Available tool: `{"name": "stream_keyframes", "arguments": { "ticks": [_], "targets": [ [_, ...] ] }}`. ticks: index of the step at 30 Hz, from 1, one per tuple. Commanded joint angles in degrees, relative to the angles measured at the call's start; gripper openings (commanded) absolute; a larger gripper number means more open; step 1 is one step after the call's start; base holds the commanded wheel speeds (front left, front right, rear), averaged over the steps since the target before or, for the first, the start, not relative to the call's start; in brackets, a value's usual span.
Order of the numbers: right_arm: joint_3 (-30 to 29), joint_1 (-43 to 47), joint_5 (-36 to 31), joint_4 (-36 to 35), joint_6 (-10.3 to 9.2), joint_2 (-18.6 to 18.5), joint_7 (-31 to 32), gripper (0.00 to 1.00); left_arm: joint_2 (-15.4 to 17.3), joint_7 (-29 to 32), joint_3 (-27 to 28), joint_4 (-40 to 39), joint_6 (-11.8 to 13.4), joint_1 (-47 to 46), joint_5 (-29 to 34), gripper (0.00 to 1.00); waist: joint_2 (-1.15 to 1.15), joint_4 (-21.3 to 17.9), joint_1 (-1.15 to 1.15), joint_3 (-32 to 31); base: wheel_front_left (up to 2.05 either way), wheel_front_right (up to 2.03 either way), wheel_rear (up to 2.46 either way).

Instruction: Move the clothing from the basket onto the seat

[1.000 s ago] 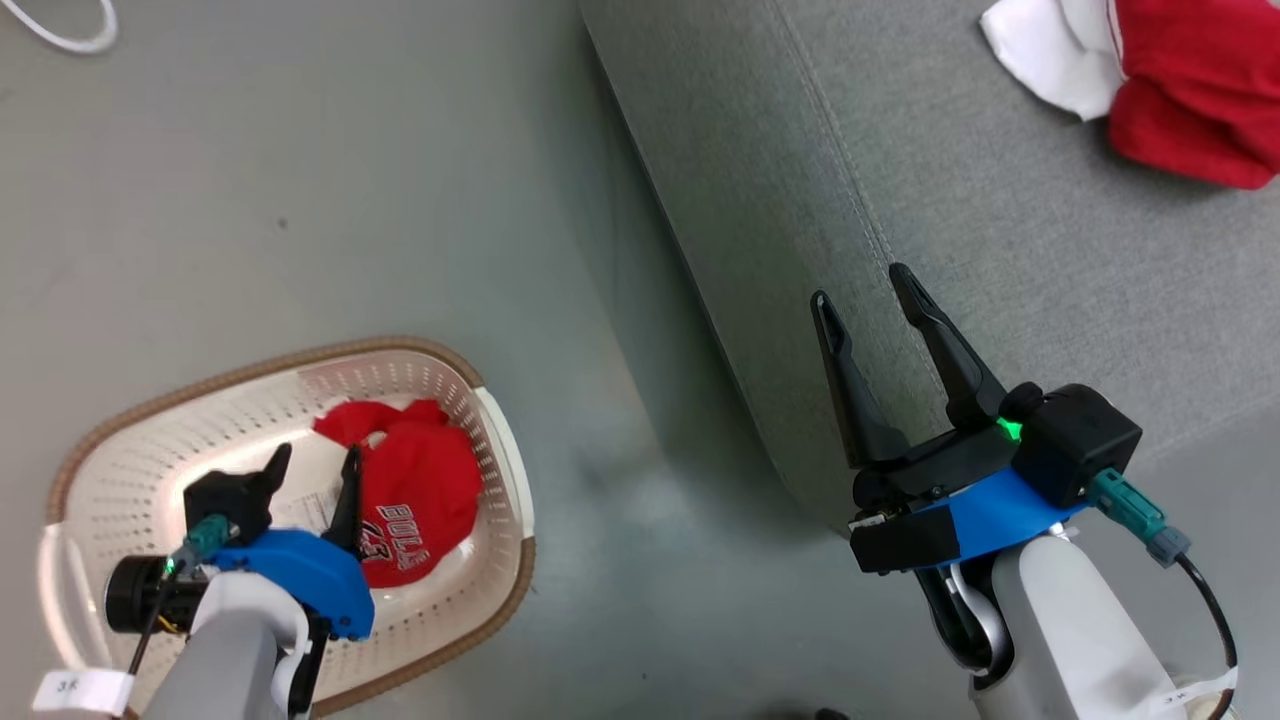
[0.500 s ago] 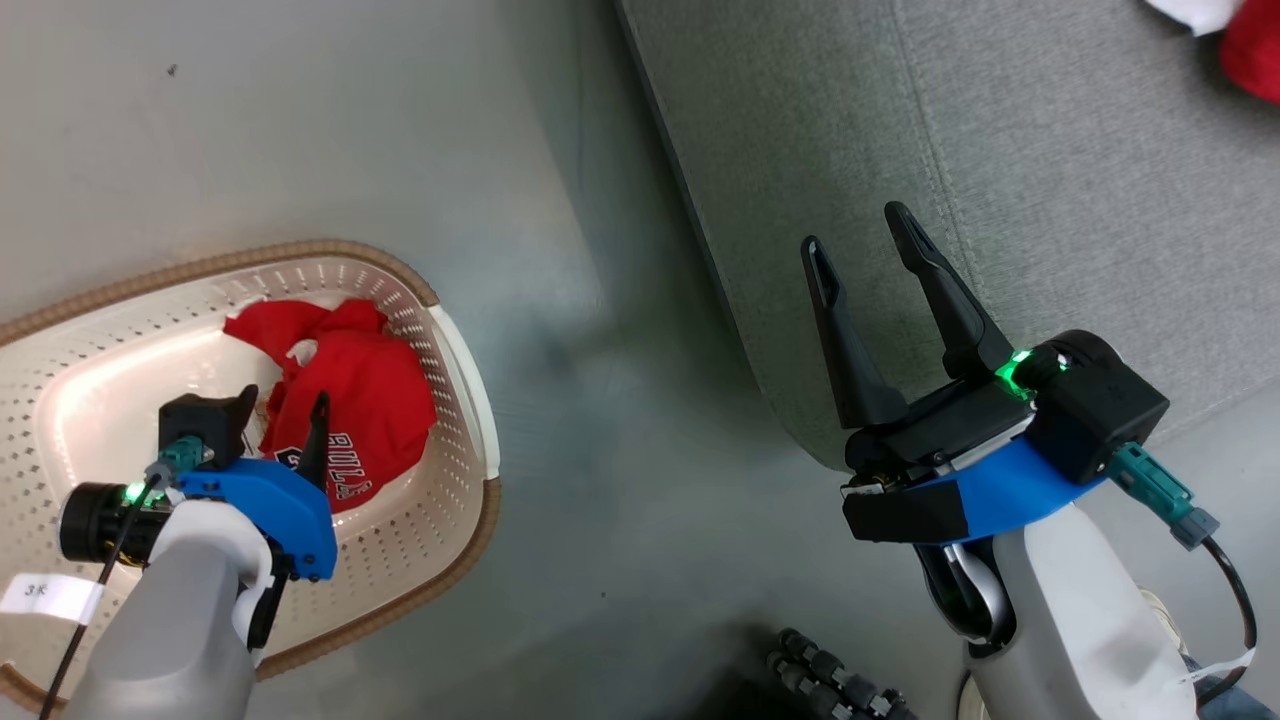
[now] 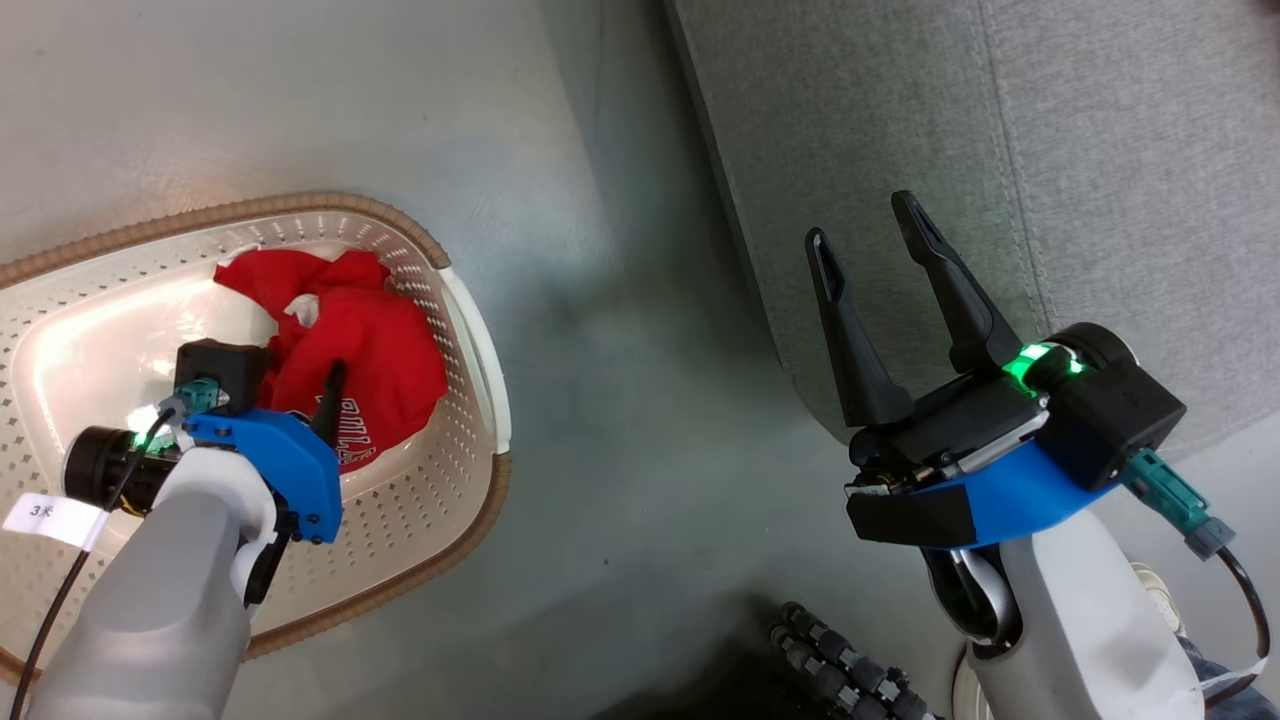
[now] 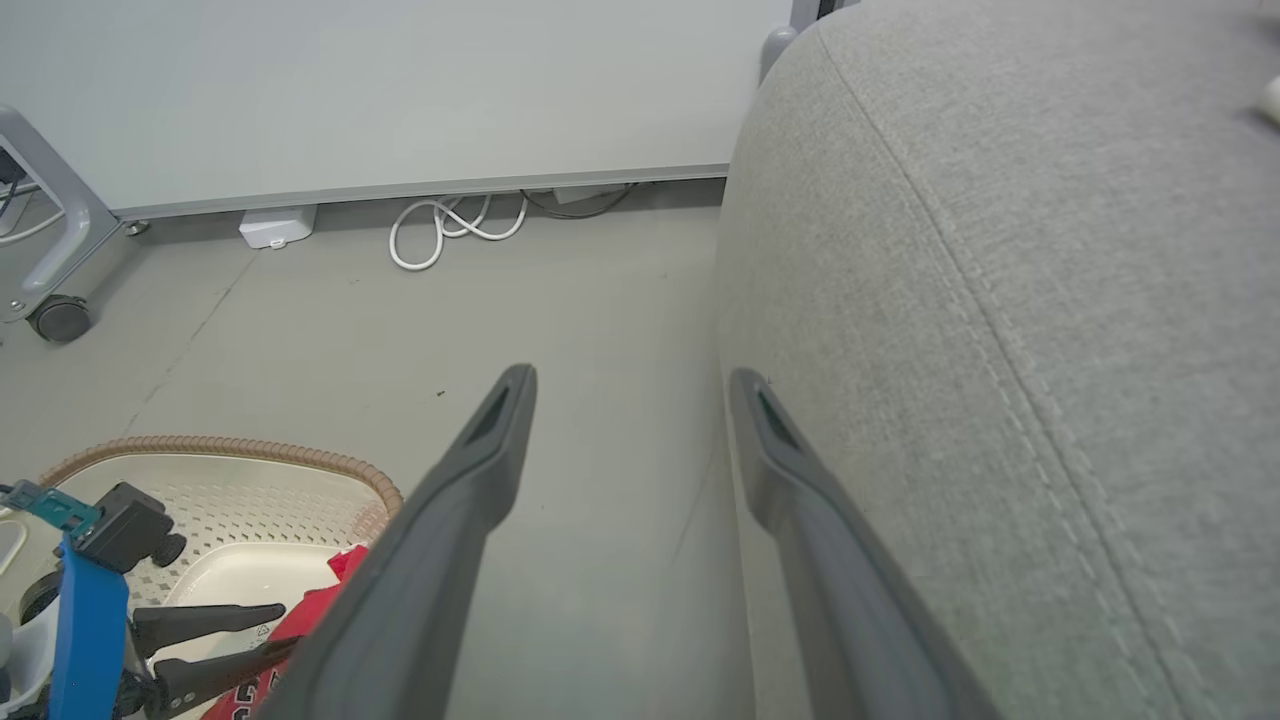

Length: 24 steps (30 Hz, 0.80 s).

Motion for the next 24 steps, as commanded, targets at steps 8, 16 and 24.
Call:
{"name": "stream_keyframes", "arguments": {
  "ticks": [8,16,24],
  "targets": [
    [-0.3,1.0,-0.9,-1.3,0.01,0.1,-0.3,1.00,2.4,4.2,-7.3,-3.5,0.0,-1.9,-8.7,1.00,0.00,0.9,-0.01,1.3,0.00,0.00,0.00],
    [-0.2,1.1,-1.3,-1.7,0.02,0.1,-0.3,1.00,4.2,6.0,-13.9,-5.7,0.0,-3.1,-15.2,0.29,0.00,1.4,-0.01,1.9,0.00,0.00,0.00],
    [-0.4,0.8,-1.4,-1.5,0.02,0.1,-0.3,1.00,5.2,4.8,-18.9,-5.6,0.0,-4.4,-19.2,0.00,0.00,1.4,-0.01,1.9,0.00,0.00,0.00]
  ]
}}
